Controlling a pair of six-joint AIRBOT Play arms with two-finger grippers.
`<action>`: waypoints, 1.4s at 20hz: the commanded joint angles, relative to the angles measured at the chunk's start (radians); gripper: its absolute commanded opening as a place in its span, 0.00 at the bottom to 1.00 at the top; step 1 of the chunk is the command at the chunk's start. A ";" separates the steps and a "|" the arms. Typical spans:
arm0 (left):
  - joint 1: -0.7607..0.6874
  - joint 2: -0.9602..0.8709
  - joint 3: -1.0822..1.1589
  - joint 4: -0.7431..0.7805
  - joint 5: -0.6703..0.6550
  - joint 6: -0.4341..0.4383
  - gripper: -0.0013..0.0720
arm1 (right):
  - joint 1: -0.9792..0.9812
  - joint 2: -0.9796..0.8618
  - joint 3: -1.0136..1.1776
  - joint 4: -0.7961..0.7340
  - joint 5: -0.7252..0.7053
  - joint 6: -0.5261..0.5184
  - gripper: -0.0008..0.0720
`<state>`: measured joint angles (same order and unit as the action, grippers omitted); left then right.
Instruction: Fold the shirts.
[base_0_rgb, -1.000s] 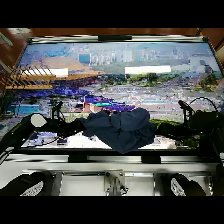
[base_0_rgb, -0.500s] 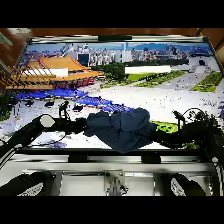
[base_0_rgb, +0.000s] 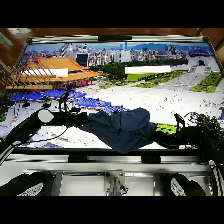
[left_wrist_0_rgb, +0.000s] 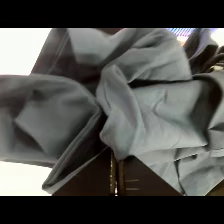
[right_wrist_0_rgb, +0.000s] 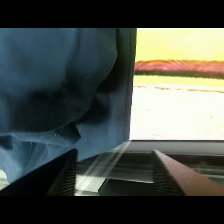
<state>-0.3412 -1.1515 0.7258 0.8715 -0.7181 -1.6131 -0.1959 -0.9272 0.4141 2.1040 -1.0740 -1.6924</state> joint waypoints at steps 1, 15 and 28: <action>0.000 0.000 0.023 0.000 0.000 0.009 0.06 | 0.000 -0.001 -0.010 0.011 0.037 0.009 0.70; 0.006 0.012 0.063 0.000 0.001 0.032 0.06 | 0.130 -0.095 -0.035 0.010 0.182 0.099 0.24; 0.212 0.173 0.776 0.000 -0.130 0.258 0.06 | 0.129 0.330 0.821 -0.157 0.117 0.021 0.08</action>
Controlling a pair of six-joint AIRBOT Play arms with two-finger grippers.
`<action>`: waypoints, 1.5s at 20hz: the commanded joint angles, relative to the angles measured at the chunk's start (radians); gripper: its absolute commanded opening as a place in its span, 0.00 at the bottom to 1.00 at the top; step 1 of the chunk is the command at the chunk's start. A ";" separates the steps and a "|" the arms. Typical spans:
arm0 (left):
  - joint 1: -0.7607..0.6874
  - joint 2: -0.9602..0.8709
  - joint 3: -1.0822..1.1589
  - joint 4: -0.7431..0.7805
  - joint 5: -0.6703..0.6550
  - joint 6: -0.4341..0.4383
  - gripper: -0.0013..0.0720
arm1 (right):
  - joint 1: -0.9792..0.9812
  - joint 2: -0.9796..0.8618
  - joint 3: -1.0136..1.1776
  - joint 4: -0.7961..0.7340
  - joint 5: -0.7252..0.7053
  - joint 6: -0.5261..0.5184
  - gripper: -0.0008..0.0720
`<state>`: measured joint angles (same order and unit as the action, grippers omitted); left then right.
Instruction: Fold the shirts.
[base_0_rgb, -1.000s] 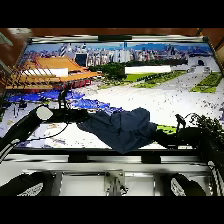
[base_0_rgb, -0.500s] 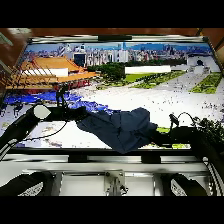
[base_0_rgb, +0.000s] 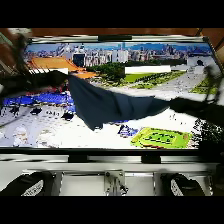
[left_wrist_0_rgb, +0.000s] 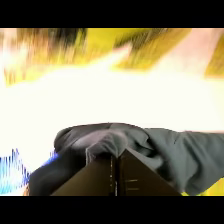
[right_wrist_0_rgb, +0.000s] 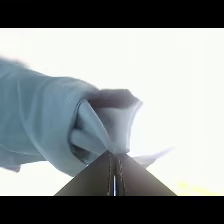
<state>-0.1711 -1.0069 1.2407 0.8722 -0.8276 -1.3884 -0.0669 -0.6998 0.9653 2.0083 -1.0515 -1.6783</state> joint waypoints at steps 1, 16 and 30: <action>0.049 0.027 0.373 -0.001 -0.016 0.032 0.06 | 0.000 0.115 0.370 -0.088 0.156 0.023 0.08; 0.055 0.029 0.744 0.465 -0.404 -0.185 0.06 | 0.000 0.023 0.636 -0.294 -0.268 0.201 0.08; -0.085 0.111 0.679 0.385 -0.283 -0.192 0.06 | 0.000 -0.024 0.612 -0.183 -0.650 0.175 0.08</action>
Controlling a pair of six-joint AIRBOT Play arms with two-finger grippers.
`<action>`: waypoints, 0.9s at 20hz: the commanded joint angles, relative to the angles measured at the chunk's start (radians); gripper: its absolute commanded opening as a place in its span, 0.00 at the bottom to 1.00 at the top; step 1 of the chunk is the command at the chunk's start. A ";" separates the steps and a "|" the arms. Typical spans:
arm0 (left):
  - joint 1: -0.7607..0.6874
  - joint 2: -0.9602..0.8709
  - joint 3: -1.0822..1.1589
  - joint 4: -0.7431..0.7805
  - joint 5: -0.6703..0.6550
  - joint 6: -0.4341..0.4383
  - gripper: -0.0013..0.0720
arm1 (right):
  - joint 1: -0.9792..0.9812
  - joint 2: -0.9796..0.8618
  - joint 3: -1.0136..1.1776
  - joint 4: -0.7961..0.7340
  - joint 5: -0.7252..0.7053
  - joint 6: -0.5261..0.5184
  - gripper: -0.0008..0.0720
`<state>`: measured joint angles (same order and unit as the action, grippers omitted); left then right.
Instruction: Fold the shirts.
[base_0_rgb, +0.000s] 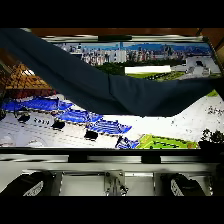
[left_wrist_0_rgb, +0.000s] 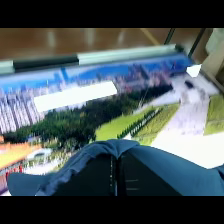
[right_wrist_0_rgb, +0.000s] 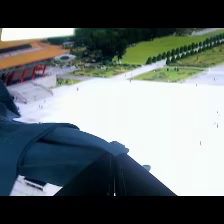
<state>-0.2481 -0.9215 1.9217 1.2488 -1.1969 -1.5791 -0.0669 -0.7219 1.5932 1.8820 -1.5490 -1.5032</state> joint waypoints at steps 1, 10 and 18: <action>-0.008 0.023 -0.002 0.008 0.074 -0.001 0.06 | 0.000 -0.002 -0.055 -0.068 -0.208 -0.001 0.08; -0.138 0.002 -0.517 0.006 0.056 -0.006 0.06 | 0.000 -0.043 -0.624 -0.067 0.249 -0.026 0.08; -0.410 -0.148 -0.906 -0.020 0.508 -0.267 0.06 | 0.000 -0.334 -0.643 -0.307 0.400 0.052 0.08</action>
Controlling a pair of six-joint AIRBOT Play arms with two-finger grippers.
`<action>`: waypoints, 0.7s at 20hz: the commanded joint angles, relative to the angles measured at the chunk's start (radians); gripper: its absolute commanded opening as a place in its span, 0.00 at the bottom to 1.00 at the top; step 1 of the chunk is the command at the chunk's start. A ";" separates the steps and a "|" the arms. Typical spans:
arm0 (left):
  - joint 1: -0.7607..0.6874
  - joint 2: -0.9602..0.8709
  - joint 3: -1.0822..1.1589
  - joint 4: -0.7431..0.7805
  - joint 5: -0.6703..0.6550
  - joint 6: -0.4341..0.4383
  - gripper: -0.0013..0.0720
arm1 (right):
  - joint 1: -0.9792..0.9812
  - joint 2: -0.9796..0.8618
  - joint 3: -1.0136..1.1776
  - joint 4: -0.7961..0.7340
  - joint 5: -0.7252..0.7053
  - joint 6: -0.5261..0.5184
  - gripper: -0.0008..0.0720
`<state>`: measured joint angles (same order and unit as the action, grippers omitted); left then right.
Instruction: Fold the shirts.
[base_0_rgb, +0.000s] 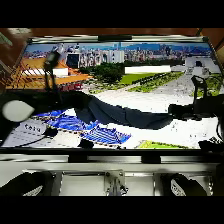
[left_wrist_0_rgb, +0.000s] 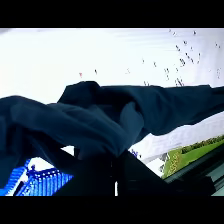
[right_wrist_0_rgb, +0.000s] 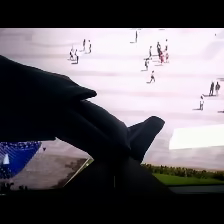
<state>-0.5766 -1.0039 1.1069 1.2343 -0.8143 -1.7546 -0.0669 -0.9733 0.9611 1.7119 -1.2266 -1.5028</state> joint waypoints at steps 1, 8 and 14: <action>-0.109 -0.103 -0.090 -0.005 0.128 -0.092 0.06 | 0.000 -0.099 -0.011 -0.178 0.084 0.081 0.08; -0.144 -0.229 -0.090 -0.005 0.134 -0.092 0.06 | 0.000 -0.129 -0.011 -0.204 0.095 0.097 0.09; -0.138 -0.210 -0.049 -0.004 0.097 -0.090 0.06 | 0.000 -0.128 -0.005 -0.202 0.081 0.091 0.58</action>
<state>-0.7155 -1.2163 1.0389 1.2297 -0.6964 -1.8446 -0.0669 -1.1004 0.9520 1.5112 -1.1362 -1.4086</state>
